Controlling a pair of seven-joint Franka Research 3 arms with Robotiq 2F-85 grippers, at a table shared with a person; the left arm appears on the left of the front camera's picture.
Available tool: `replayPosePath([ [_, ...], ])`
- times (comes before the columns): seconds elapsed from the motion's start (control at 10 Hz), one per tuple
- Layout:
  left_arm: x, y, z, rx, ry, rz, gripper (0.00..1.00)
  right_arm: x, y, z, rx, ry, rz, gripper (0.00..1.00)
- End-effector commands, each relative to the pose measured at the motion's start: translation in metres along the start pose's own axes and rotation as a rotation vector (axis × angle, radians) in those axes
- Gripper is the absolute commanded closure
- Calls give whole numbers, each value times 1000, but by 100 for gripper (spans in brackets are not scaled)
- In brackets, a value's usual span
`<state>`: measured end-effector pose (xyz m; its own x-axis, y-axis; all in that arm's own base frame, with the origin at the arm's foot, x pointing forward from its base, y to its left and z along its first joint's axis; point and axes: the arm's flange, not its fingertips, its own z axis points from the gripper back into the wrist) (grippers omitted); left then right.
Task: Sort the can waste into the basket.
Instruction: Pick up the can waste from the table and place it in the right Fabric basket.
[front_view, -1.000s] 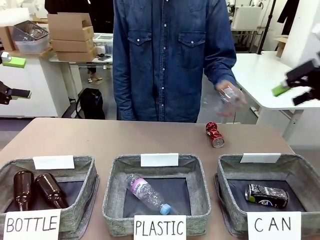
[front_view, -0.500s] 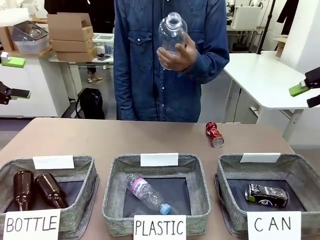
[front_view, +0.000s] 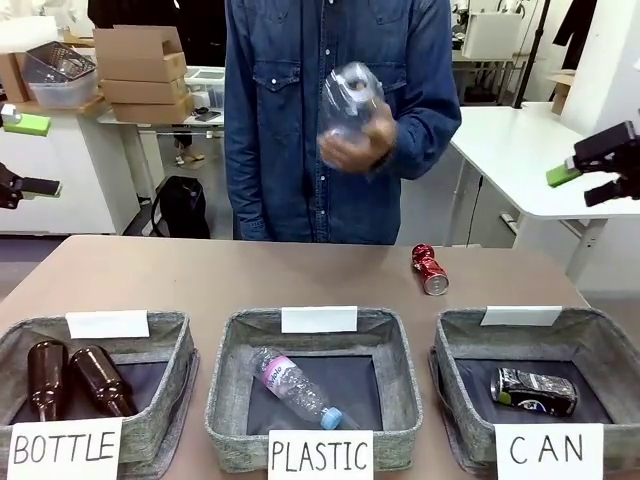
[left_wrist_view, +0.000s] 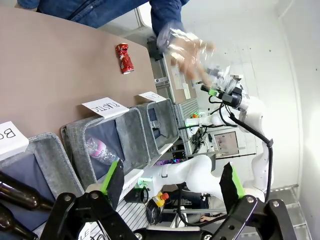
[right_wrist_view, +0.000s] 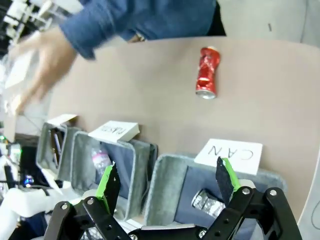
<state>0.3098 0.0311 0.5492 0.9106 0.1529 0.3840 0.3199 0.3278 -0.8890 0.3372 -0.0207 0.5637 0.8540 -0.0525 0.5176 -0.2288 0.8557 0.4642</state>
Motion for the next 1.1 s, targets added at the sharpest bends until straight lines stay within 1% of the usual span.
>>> replayPosePath([
  [0.0,-1,1,4,-2,10,-16,0,10,-5,0,28,-25,26,0],
  [0.1,-1,1,4,-2,10,-16,0,-1,-12,9,56,-46,22,0],
  [0.3,-1,1,4,-2,10,-16,0,-33,-34,35,83,-84,-40,0],
  [0.4,-1,1,4,-2,10,-16,0,-40,-38,42,59,-93,-72,0],
  [0.5,-1,1,4,-2,10,-16,0,-39,-38,44,61,-93,-71,0],
  [0.7,-1,1,4,-2,10,-16,0,-20,-31,30,52,-59,-58,0],
  [0.8,-1,1,4,-2,10,-16,0,-2,-21,17,60,-48,-7,0],
  [0.9,-1,1,4,-2,10,-16,0,17,-8,1,42,0,40,0],
  [1.0,-1,1,4,-2,10,-16,0,24,-2,-7,26,29,55,0],
])
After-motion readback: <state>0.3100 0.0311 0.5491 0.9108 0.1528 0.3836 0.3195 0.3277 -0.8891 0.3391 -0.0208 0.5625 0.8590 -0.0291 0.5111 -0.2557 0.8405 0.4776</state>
